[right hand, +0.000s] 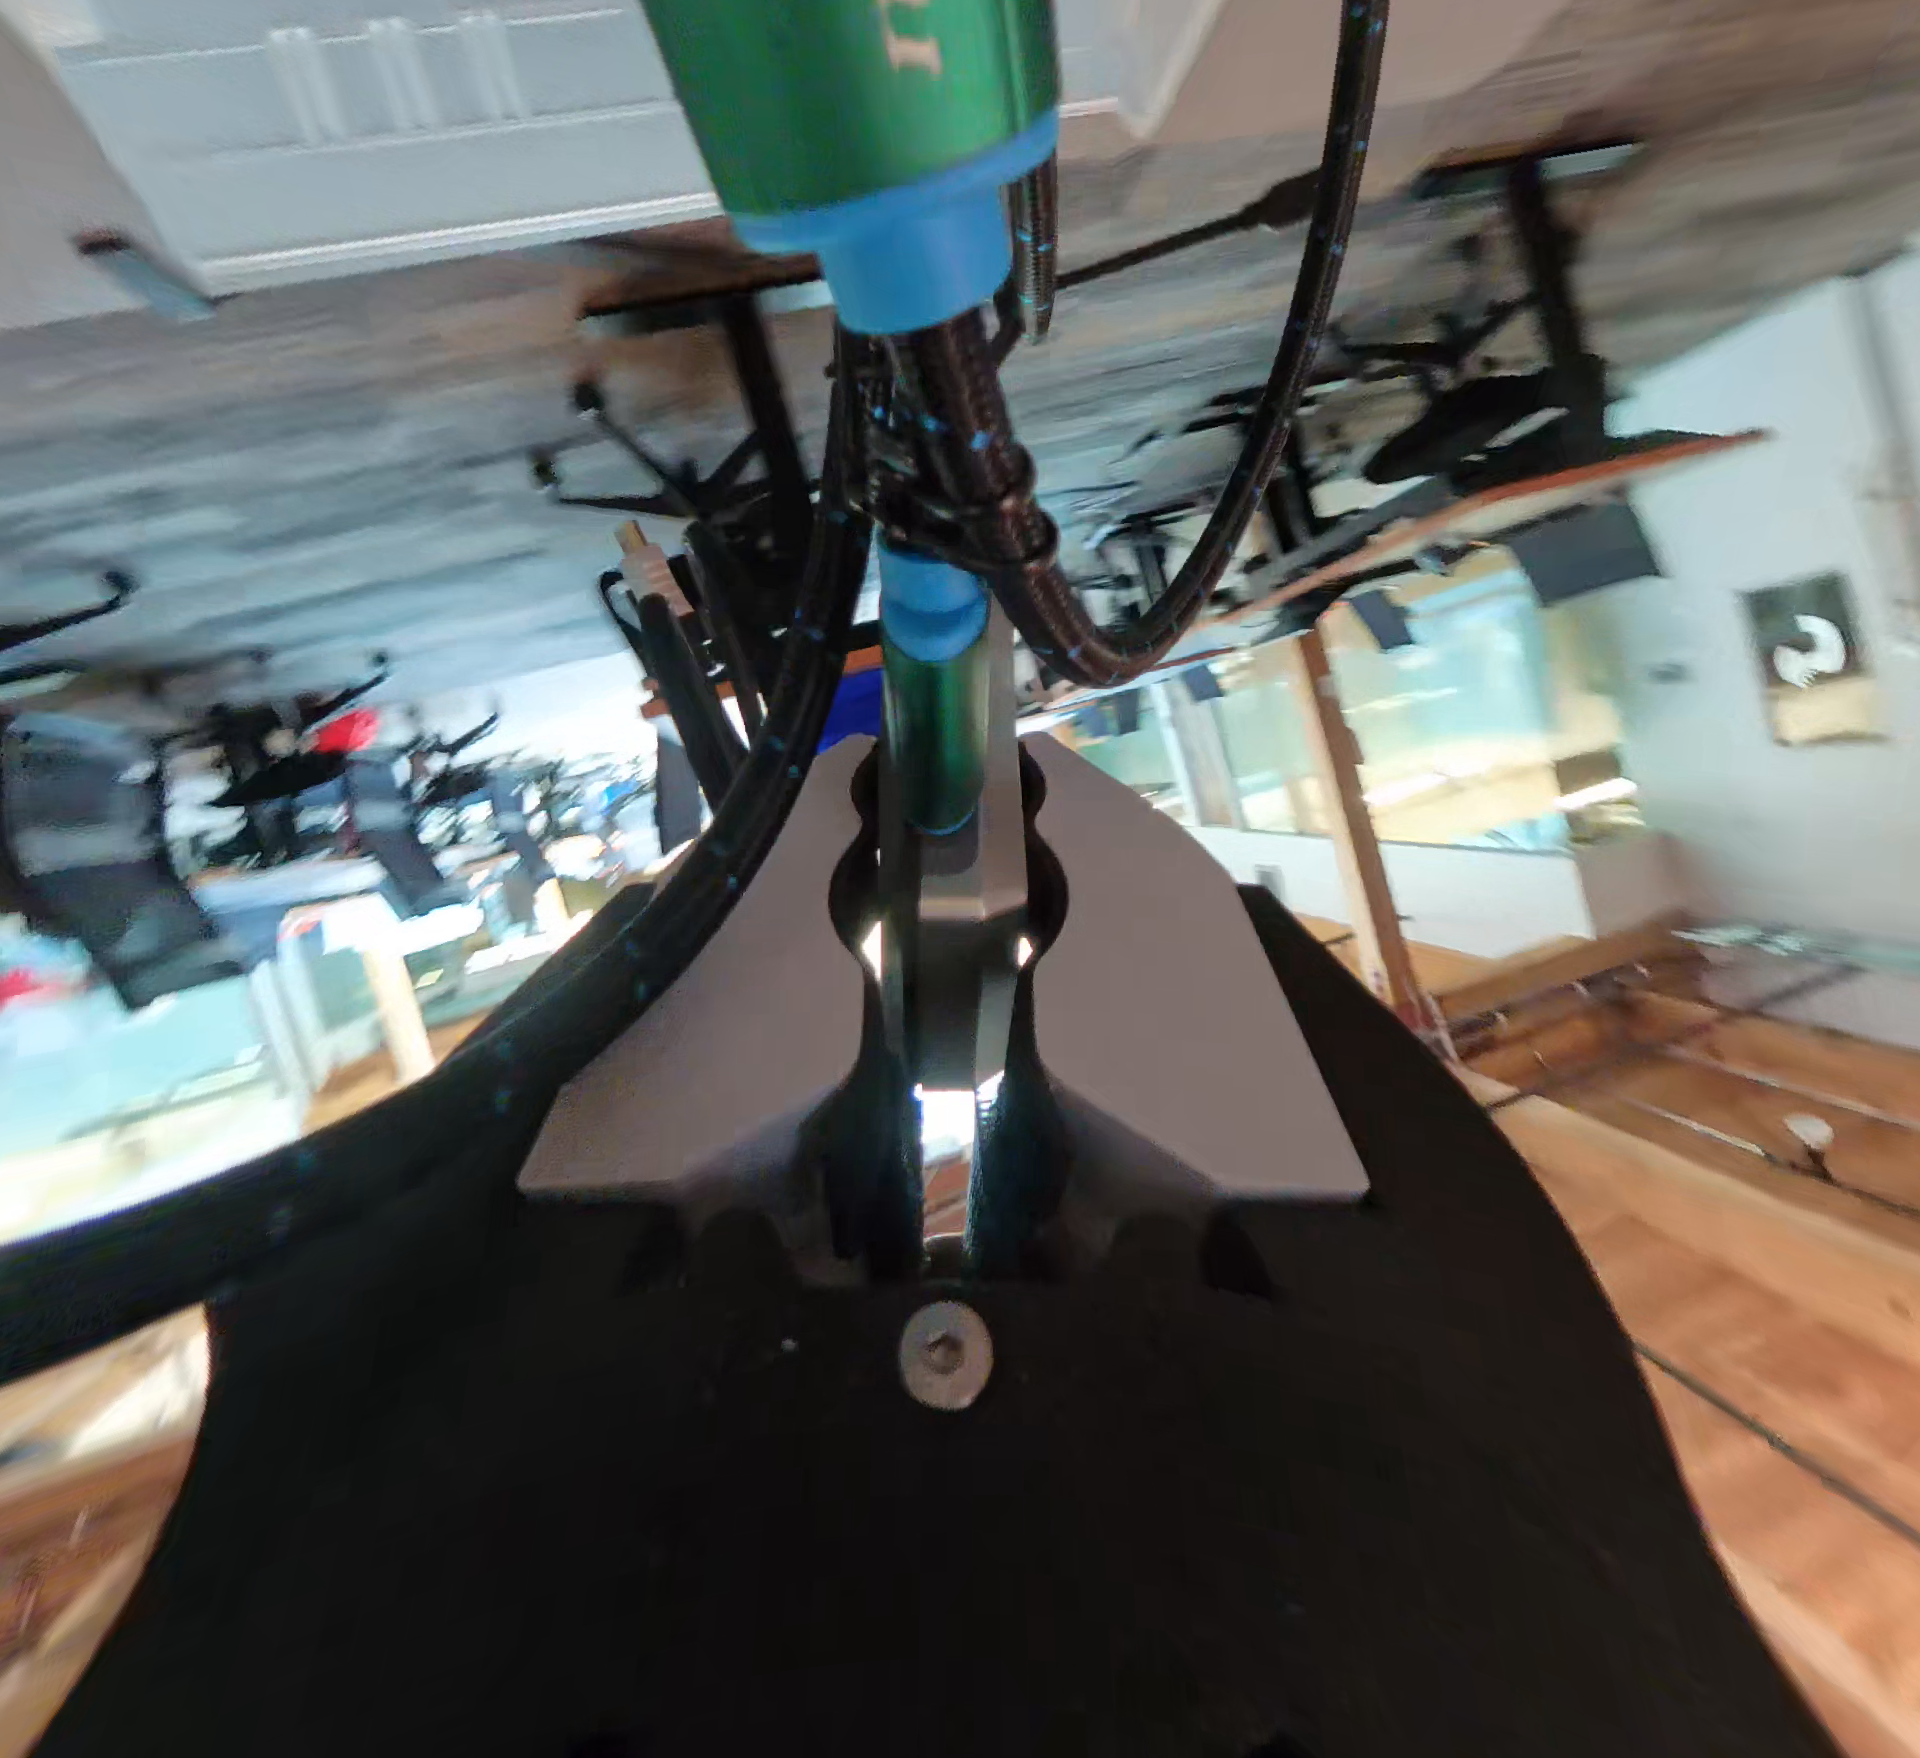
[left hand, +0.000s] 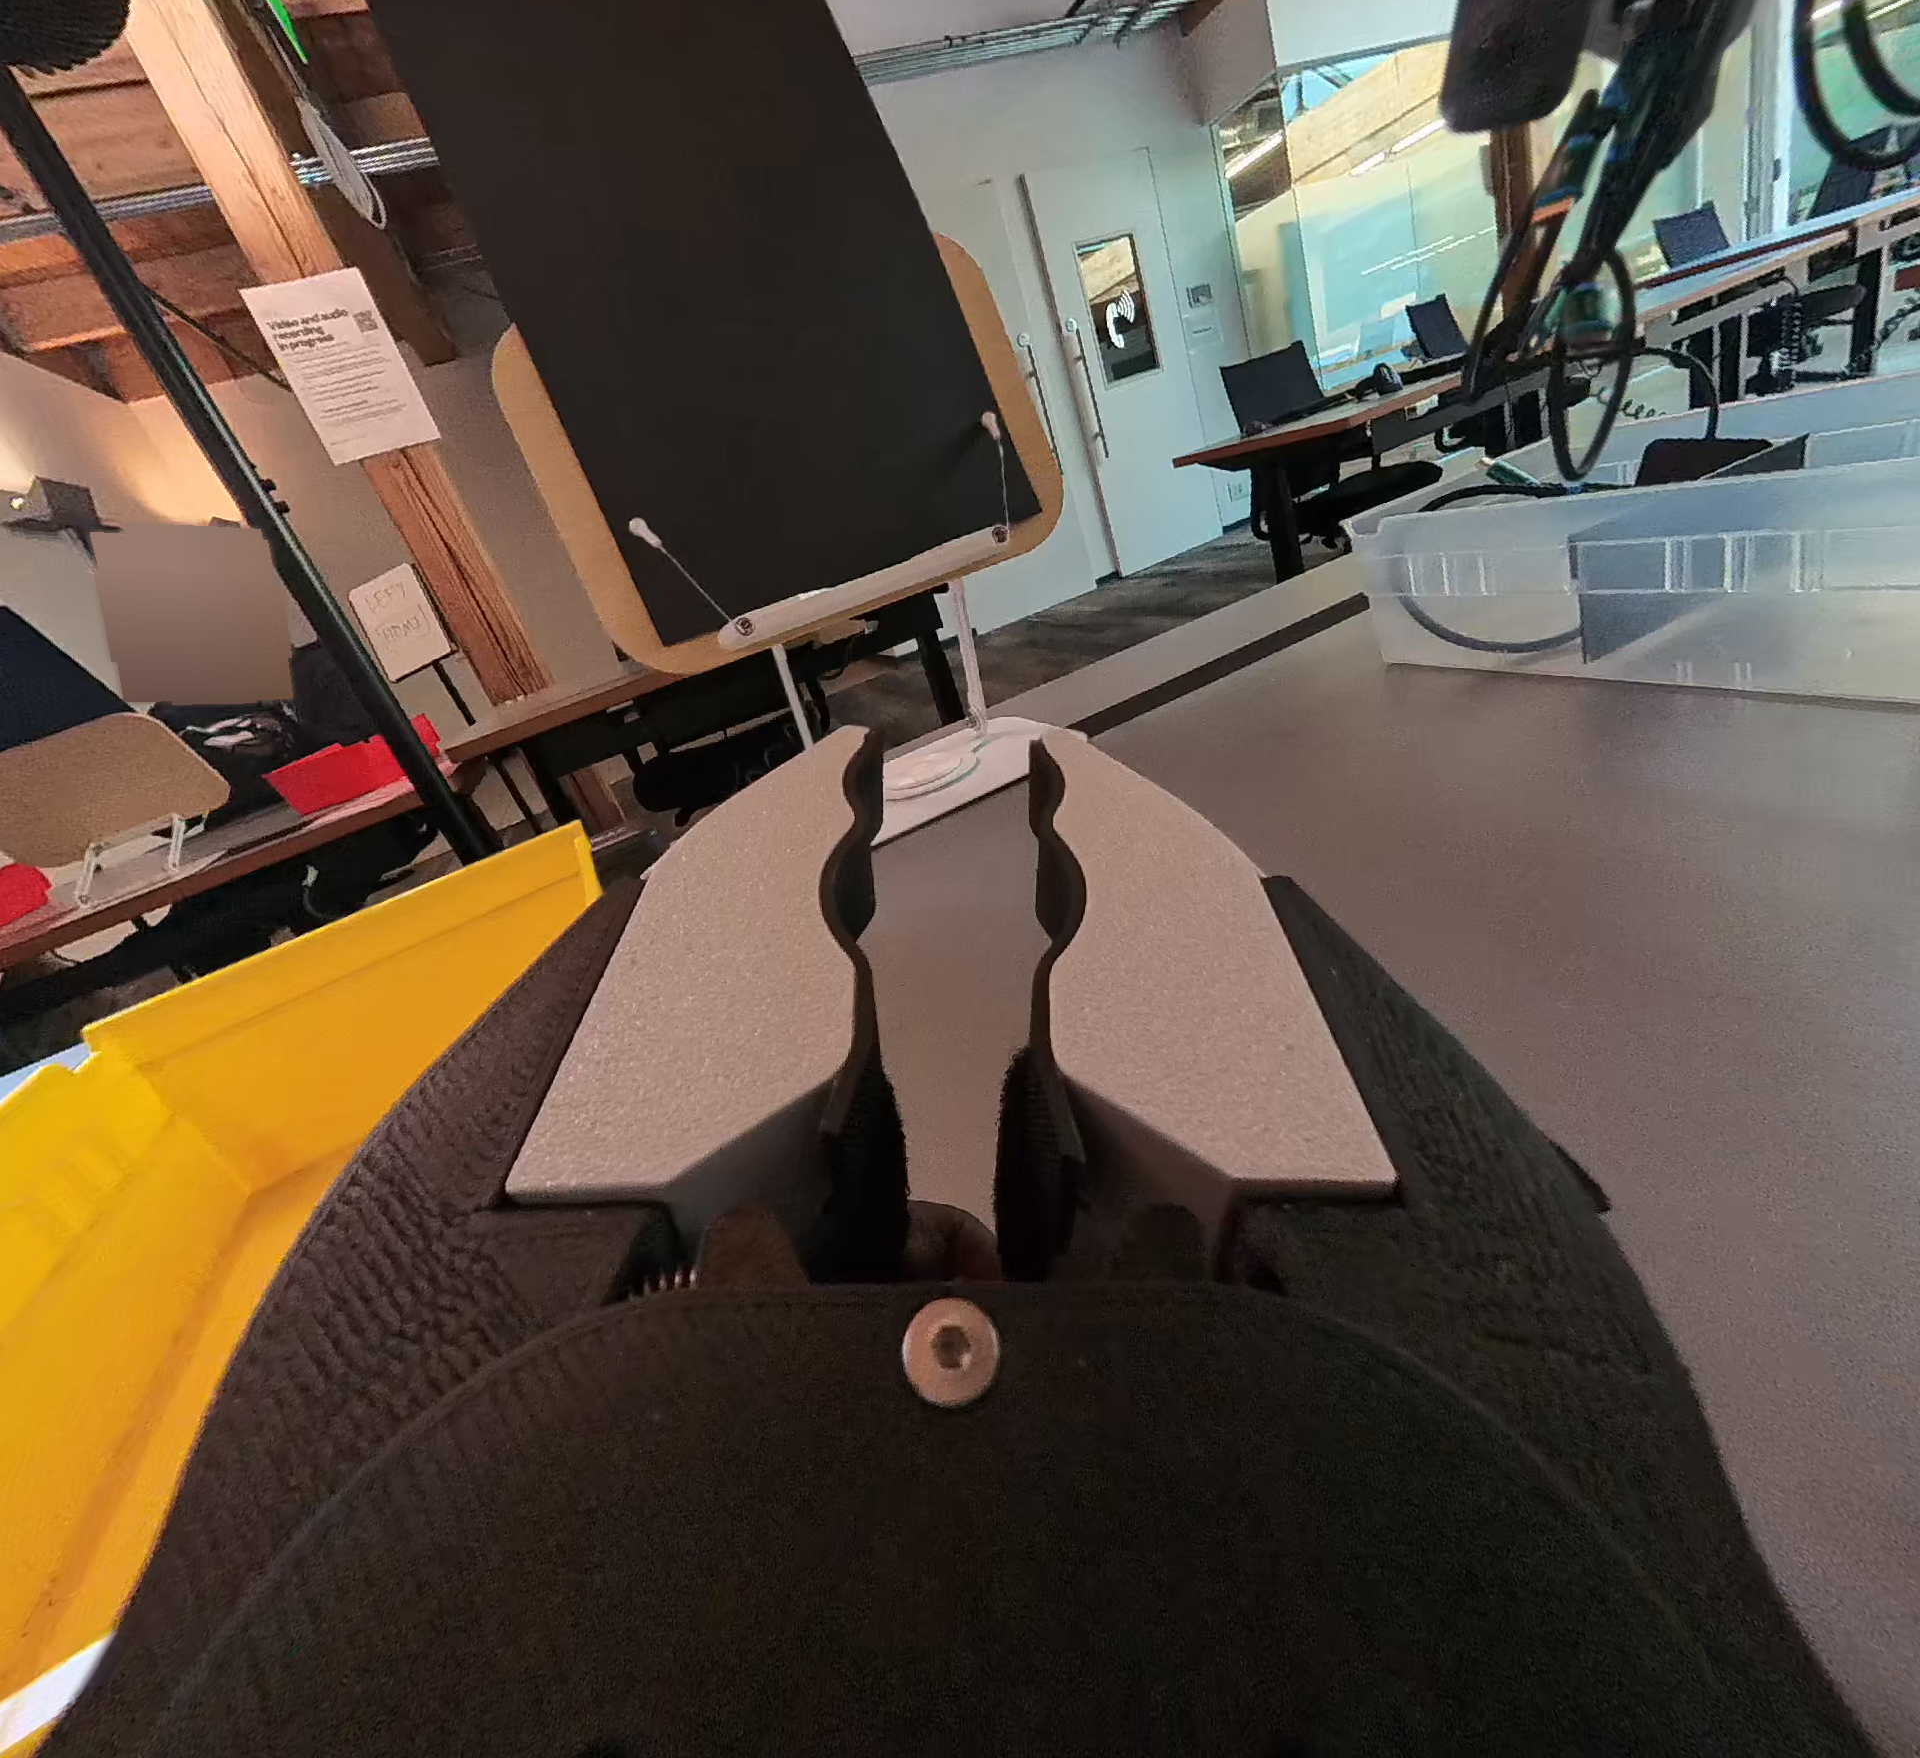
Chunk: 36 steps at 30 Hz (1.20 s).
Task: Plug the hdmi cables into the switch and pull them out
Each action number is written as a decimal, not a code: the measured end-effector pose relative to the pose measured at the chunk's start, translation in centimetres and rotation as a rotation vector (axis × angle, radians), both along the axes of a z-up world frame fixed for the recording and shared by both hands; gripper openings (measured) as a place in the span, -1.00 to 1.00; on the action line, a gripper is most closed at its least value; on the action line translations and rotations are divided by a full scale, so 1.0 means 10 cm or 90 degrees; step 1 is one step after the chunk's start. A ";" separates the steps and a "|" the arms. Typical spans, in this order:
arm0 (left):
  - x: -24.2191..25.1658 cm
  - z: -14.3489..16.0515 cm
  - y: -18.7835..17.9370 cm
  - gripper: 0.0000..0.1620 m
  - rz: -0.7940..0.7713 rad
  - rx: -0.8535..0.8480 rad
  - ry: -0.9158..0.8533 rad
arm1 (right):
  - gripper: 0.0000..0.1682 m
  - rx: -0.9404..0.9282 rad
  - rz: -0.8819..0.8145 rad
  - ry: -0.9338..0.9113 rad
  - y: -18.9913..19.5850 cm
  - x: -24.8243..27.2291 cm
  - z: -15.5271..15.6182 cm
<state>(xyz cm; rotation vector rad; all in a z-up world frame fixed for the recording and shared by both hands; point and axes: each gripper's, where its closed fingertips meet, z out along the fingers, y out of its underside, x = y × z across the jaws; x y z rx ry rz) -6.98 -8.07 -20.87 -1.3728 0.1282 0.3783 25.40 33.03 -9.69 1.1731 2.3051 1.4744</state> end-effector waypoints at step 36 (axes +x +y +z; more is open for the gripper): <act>0.00 -0.18 0.12 -0.68 0.001 -0.035 0.005 | 0.05 -0.201 -0.007 0.473 0.41 0.26 -1.45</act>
